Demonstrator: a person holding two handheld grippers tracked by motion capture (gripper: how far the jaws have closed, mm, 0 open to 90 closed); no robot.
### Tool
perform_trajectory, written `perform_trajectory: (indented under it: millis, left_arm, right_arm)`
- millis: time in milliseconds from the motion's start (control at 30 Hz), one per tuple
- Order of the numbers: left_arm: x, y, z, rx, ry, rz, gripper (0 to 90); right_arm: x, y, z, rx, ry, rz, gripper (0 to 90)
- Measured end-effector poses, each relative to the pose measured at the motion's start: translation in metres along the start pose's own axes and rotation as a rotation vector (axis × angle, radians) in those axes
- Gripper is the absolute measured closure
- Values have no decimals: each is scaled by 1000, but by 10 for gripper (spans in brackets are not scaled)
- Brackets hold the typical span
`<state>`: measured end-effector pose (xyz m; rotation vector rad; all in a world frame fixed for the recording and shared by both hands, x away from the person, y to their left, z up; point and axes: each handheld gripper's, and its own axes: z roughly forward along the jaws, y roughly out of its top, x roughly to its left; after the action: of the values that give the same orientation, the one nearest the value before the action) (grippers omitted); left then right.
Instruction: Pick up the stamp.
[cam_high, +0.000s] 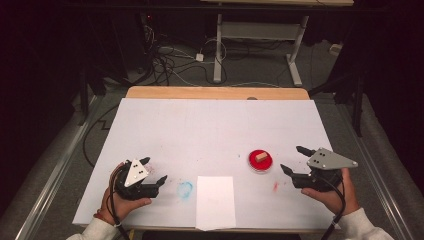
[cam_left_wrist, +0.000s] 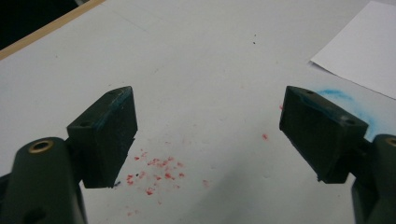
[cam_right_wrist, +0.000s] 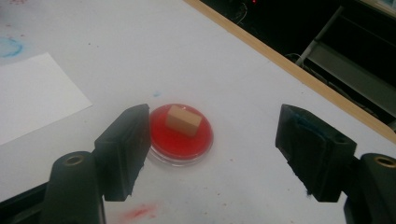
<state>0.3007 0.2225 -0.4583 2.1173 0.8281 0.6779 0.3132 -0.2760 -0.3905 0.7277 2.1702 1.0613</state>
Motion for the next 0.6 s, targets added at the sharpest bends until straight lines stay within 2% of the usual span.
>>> perform_trajectory:
  millis: [67, 233, 300, 367, 433, 600]
  left_arm:
    - [0, 1, -1, -7, 7, 16, 189]
    - [-1, 1, 0, -4, 5, 16, 190]
    - [-2, 0, 0, 5, -1, 3, 192]
    - [-1, -1, 0, 1, 2, 14, 192]
    - [-2, -2, -1, 8, -1, -2, 191]
    - [-1, -5, -3, 15, 4, -9, 192]
  right_arm:
    - [1, 2, 2, 5, 0, -9, 267]
    - [0, 2, 8, 24, 20, -19, 271]
    - [-2, 3, 10, 33, 25, -23, 273]
    - [-4, 4, 14, 36, 33, -22, 273]
    - [-5, 6, 19, 38, 42, -22, 269]
    - [-9, 8, 27, 16, 55, 1, 269]
